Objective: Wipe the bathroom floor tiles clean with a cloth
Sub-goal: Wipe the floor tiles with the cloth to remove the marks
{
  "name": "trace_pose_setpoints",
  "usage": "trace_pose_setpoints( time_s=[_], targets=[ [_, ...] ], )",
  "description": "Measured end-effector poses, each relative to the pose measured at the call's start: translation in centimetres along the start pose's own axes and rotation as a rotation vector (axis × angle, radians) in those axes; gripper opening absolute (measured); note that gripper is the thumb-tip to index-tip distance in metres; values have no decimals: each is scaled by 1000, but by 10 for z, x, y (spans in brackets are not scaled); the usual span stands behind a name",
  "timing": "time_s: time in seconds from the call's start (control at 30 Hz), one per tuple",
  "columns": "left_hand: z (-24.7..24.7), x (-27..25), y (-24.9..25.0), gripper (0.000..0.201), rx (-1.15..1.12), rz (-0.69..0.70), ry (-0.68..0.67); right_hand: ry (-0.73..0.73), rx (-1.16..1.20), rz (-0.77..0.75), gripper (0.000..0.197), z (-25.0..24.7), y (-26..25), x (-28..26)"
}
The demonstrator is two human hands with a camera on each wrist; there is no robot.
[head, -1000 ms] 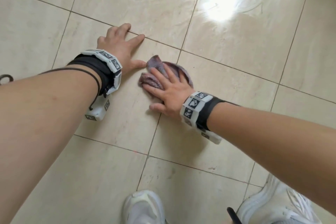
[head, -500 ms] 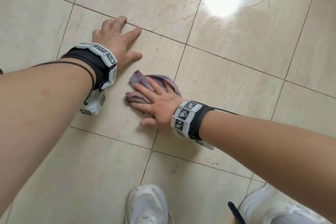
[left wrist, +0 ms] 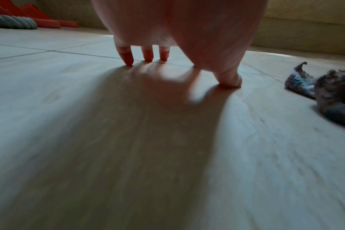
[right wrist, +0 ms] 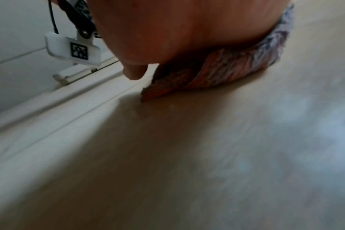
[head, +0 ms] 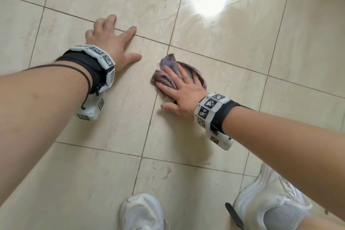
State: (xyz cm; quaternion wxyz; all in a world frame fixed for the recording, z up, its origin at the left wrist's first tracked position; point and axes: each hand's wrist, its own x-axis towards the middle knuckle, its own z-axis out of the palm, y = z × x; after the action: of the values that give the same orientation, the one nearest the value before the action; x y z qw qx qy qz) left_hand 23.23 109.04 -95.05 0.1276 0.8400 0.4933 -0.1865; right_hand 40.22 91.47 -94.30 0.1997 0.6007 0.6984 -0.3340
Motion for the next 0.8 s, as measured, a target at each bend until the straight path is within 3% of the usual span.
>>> trace_pose_setpoints(
  time_s=[0.2,0.43,0.53,0.63,0.8],
  targets=[
    [-8,24,44,78,55,101,26,5,40,36,66,33,24,-33],
    [1,31,149,64,87,298,41,199,475,590,65,33,98,-58],
    [0,39,191,64,49,306,19,246,524,568,66,34,87,-54],
    [-6,48,217,65,47,334,2,247,476,546,66,68,73,-81],
    [3,42,261,72,67,306,-63,288,738,942,67,66,171,-112]
  ],
)
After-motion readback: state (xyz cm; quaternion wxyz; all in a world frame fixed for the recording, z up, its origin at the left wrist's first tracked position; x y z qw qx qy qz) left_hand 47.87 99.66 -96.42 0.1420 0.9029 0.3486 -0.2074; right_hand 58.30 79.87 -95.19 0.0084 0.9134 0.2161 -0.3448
